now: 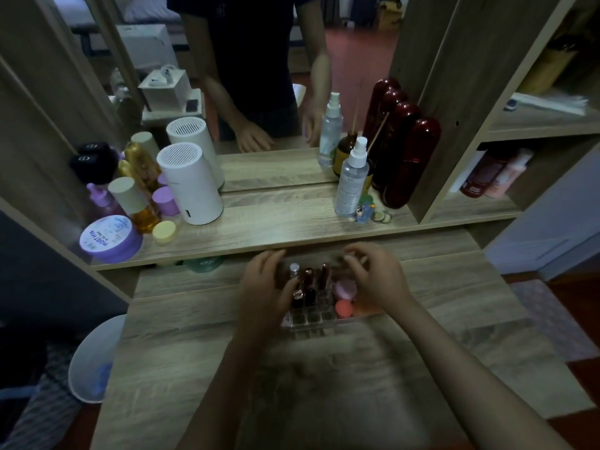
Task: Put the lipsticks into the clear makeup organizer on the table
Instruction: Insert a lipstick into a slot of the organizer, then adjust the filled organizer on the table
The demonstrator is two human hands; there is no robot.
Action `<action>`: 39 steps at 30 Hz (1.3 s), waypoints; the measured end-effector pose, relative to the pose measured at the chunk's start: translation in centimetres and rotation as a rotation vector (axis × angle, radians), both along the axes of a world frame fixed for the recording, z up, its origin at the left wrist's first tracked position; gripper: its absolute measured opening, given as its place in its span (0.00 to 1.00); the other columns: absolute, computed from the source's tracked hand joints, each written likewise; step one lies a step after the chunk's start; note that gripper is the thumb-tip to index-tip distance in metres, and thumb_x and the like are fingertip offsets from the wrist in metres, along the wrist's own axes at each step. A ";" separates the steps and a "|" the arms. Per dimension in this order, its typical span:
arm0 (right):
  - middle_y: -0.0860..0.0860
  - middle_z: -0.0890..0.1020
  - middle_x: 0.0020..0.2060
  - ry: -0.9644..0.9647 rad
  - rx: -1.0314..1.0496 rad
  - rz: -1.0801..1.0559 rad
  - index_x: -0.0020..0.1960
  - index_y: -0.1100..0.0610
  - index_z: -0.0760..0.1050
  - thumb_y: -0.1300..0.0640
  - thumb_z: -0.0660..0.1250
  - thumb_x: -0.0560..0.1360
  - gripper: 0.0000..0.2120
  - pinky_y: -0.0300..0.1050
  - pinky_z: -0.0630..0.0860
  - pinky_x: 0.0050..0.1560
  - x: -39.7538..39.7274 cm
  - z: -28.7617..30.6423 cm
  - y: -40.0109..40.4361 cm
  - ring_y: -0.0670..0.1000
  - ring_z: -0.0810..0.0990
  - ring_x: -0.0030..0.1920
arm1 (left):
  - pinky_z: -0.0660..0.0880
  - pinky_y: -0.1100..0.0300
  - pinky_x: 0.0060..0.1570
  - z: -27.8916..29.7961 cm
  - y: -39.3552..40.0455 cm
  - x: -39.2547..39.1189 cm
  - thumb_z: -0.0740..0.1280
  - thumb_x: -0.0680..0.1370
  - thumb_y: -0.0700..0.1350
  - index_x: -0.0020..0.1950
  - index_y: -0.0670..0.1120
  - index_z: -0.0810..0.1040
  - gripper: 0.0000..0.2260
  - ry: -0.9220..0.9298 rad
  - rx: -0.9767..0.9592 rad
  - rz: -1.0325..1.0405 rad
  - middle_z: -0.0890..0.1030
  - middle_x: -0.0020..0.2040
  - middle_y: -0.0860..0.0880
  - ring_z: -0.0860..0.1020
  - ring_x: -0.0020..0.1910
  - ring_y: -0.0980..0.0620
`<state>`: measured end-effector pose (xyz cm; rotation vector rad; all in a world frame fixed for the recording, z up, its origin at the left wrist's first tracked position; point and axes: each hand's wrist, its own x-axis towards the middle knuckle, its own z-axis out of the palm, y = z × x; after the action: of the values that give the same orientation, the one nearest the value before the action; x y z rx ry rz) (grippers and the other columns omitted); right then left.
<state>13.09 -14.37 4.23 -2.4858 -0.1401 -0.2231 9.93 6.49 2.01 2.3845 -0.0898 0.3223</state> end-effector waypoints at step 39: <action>0.54 0.81 0.43 0.504 1.251 -0.550 0.42 0.57 0.76 0.47 0.50 0.81 0.21 0.51 0.72 0.59 -6.3 -9.3 -3.7 0.49 0.80 0.46 | 0.71 0.45 0.65 -4.3 1.5 -8.3 0.60 0.78 0.36 0.66 0.42 0.74 0.16 0.484 -0.522 0.315 0.78 0.64 0.41 0.75 0.63 0.45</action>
<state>6.80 -18.08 -5.06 -1.2094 0.6916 0.0964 1.59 7.95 -2.26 1.8856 0.5343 -0.0913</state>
